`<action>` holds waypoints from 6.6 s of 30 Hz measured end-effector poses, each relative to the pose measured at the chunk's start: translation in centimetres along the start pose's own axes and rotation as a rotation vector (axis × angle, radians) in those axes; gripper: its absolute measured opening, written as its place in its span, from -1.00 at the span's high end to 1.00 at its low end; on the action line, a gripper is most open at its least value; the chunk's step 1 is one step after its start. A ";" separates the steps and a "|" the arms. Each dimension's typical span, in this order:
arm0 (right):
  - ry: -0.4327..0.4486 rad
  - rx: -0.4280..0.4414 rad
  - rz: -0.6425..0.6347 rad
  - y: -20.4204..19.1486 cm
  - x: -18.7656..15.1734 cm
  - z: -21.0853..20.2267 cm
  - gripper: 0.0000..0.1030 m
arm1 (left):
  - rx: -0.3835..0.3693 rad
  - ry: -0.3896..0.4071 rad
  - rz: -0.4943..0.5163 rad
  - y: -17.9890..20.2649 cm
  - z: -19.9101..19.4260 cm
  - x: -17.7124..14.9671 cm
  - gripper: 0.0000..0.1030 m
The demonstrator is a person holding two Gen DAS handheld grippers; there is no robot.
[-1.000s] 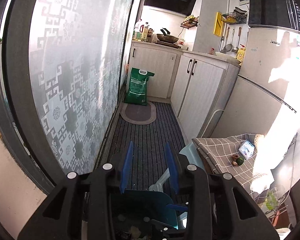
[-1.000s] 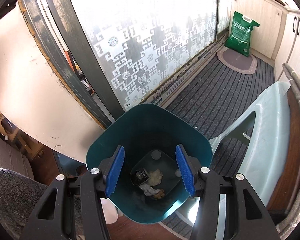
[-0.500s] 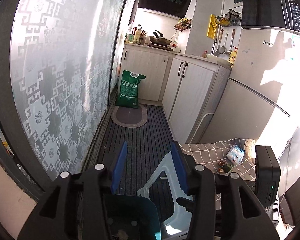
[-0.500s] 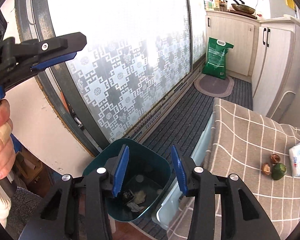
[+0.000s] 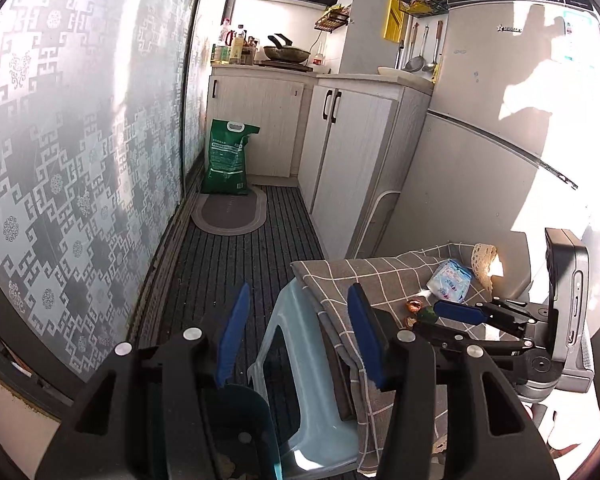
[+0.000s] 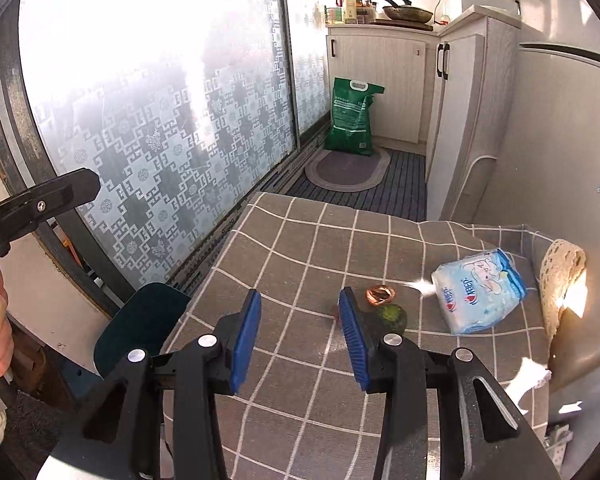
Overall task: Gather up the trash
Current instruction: 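Bring both grippers back over the stool toward the lime, then grasp the green lime with the right gripper while the left gripper grasps a walnut shell, then carry the walnut shell and lime to the teal bin and release both, then return both grippers over the stool toward the wipe pack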
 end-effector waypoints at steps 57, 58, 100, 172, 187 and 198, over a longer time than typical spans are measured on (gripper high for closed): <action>-0.003 0.009 0.160 10.6 -2.8 -1.1 0.52 | -0.072 -0.339 0.194 10.5 17.1 -5.4 0.12; -0.002 0.010 0.162 10.8 -2.8 -1.2 0.52 | -0.069 -0.339 0.195 10.6 17.2 -5.4 0.13; -0.013 0.088 0.058 2.1 -0.2 0.0 0.52 | 0.028 -0.292 0.056 1.0 9.1 -3.7 0.59; -0.233 0.262 -0.207 -21.7 -0.9 9.4 0.52 | 0.180 -0.442 -0.086 -16.8 0.3 -10.5 0.78; -0.454 0.215 -0.294 -24.0 -6.9 14.7 0.50 | 0.175 -0.221 -0.075 -15.1 -3.3 -5.9 0.78; -0.477 0.202 -0.303 -23.8 -8.4 14.9 0.14 | 0.153 -0.078 -0.057 -12.9 -6.1 -3.1 0.71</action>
Point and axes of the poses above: each gripper's, at about its wrist camera, not at the fingertips, and z roughly the way its jaws point, y to its right, x to its top, the point moved 2 cm from there along z, roughly the way its jaws point, and after that the axes turned 11 degrees about -x, right-handed, at the moved point
